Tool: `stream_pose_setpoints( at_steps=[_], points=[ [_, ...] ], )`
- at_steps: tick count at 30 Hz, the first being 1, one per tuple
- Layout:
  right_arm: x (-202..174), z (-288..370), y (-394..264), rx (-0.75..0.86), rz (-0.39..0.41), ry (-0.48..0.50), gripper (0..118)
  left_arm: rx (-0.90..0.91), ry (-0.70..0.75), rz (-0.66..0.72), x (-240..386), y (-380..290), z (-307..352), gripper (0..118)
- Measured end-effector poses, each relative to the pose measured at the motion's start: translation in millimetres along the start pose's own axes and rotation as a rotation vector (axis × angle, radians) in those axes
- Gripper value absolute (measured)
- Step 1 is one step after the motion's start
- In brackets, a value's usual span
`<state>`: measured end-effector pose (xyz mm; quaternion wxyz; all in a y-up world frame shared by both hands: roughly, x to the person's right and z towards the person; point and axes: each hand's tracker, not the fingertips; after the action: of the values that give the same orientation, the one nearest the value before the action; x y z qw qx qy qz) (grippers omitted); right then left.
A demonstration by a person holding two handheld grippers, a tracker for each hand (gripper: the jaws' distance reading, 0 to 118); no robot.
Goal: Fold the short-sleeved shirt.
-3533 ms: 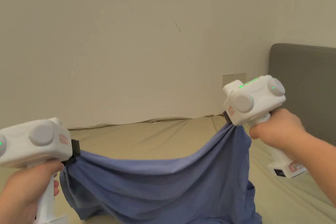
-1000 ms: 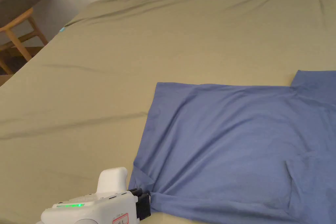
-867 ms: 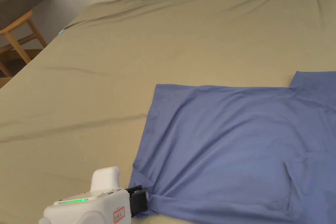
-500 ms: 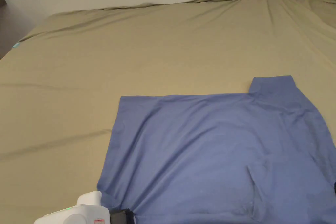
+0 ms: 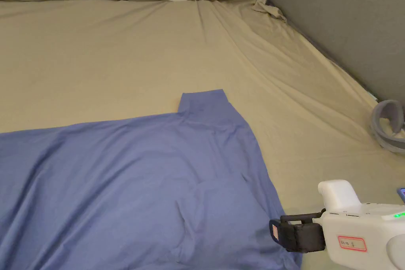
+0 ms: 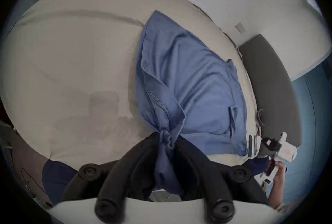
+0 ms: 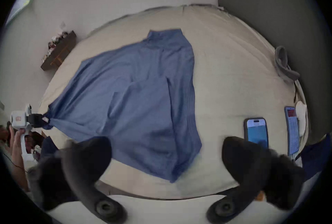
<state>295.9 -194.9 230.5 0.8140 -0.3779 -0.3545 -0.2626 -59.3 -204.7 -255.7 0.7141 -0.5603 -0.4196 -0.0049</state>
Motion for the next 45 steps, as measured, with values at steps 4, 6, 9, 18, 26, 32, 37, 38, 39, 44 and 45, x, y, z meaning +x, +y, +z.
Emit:
stream_pose_setpoints(
  at_steps=[4, 6, 9, 18, 26, 32, 37, 38, 39, 44, 45],
  points=[
    [13.8, -27.7, -14.8, -0.126, -0.145, 0.030, 118, -0.006, -0.013, -0.002, 1.5, 0.3, -1.6, 12],
    [23.1, -41.2, -25.2, -0.211, -0.230, 0.060, 118, -0.007, -0.030, 0.008, 0.8, 1.5, -1.0, 12],
    [27.1, -57.9, -39.1, -0.309, -0.254, 0.010, 118, 0.000, -0.034, 0.011, -1.4, -1.1, -2.5, 12],
    [43.5, -41.6, -51.7, -0.282, -0.378, 0.126, 4, -0.021, -0.060, 0.075, -12.5, -3.3, -8.5, 12],
    [41.0, 1.7, -45.6, -0.148, -0.420, 0.196, 4, -0.014, -0.082, 0.100, -4.8, -6.3, -0.8, 12],
    [35.3, 4.5, -5.6, -0.048, -0.518, 0.272, 4, 0.029, -0.141, 0.235, -1.4, 9.5, 4.0, 12],
    [15.9, -17.3, 50.5, 0.046, -0.350, 0.141, 4, 0.097, -0.256, 0.444, -7.7, 41.9, -3.8, 12],
    [13.3, -26.7, 62.4, 0.053, -0.361, 0.134, 4, 0.118, -0.254, 0.482, -7.1, 50.5, -7.7, 12],
    [17.6, -39.0, 73.1, 0.059, -0.329, 0.112, 3, 0.134, -0.242, 0.473, -5.2, 58.5, -11.4, 12],
    [2.0, -94.8, 126.9, 0.071, -0.190, 0.026, 4, 0.179, -0.132, 0.378, 28.2, 108.7, -45.8, 12],
    [0.8, -106.9, 134.8, 0.056, -0.171, 0.006, 4, 0.185, -0.098, 0.343, 31.7, 117.9, -55.7, 12]
  ],
)
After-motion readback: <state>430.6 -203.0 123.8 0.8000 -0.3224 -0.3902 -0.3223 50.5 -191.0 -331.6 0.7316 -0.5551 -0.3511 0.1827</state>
